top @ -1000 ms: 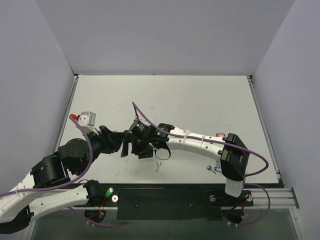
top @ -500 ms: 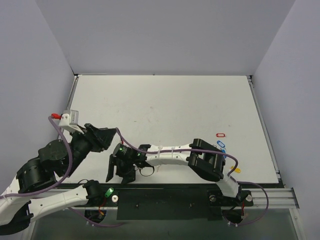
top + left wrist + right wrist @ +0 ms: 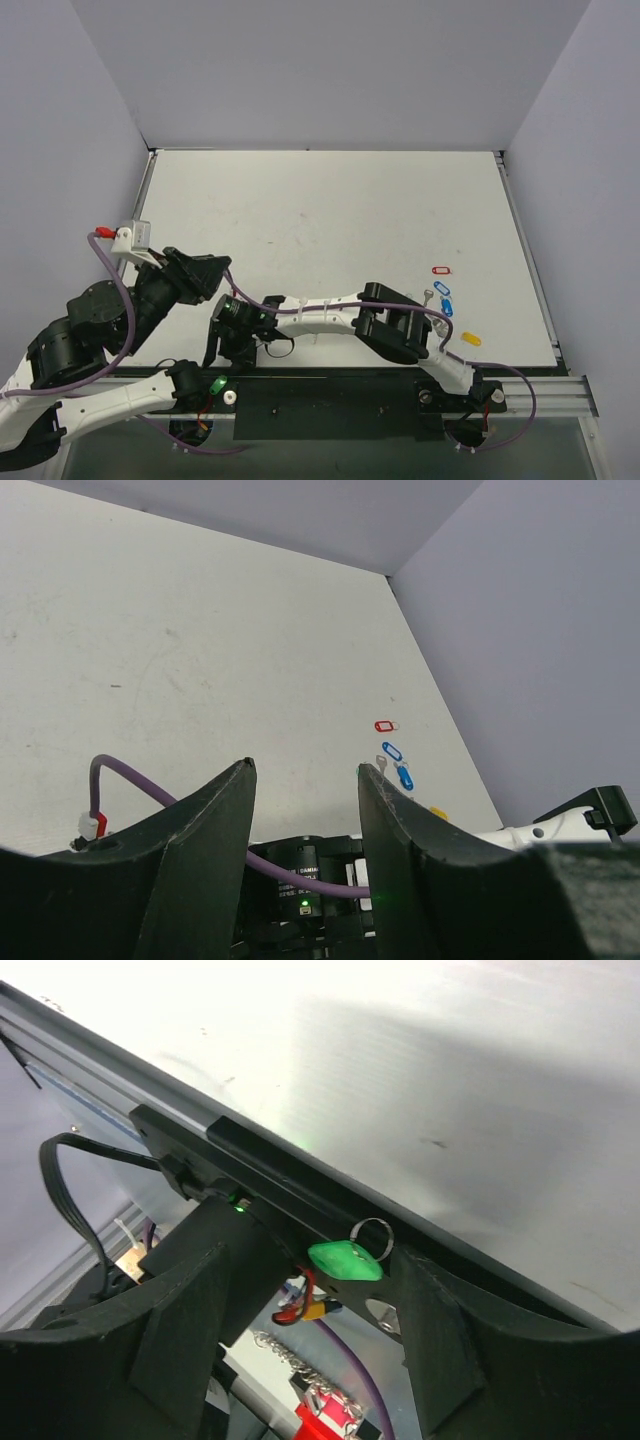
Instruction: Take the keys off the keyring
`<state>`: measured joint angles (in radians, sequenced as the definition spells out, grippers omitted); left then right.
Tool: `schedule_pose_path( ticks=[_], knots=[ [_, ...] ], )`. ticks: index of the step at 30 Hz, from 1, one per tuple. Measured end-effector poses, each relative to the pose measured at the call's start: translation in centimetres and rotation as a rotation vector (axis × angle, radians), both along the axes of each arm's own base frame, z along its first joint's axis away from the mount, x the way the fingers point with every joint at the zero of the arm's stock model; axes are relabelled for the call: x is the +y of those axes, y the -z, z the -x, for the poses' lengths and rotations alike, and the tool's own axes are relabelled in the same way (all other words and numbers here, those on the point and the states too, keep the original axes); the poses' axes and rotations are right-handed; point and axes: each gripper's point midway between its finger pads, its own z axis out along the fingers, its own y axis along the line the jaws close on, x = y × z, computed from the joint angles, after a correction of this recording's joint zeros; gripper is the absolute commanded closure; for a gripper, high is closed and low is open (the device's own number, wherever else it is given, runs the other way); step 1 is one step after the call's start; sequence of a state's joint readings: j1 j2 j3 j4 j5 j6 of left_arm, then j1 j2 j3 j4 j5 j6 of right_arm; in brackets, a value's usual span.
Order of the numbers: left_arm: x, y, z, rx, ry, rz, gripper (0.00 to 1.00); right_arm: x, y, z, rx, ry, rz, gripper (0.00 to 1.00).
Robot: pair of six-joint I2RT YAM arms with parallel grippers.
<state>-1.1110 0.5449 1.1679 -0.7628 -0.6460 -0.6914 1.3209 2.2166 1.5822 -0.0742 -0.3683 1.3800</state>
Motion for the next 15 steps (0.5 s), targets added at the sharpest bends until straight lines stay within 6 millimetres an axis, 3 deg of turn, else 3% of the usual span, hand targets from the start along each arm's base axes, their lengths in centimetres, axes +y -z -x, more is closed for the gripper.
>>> schedule_pose_path(
  ticks=[6, 15],
  knots=[
    [0.5, -0.3, 0.2, -0.009, 0.000, 0.018, 0.45, 1.3, -0.1, 1.0, 0.005, -0.018, -0.010, 0.44],
    [1.0, -0.6, 0.5, -0.017, -0.001, 0.034, 0.45, 0.3, 0.7, 1.3, -0.002, -0.024, 0.065, 0.48]
  ],
)
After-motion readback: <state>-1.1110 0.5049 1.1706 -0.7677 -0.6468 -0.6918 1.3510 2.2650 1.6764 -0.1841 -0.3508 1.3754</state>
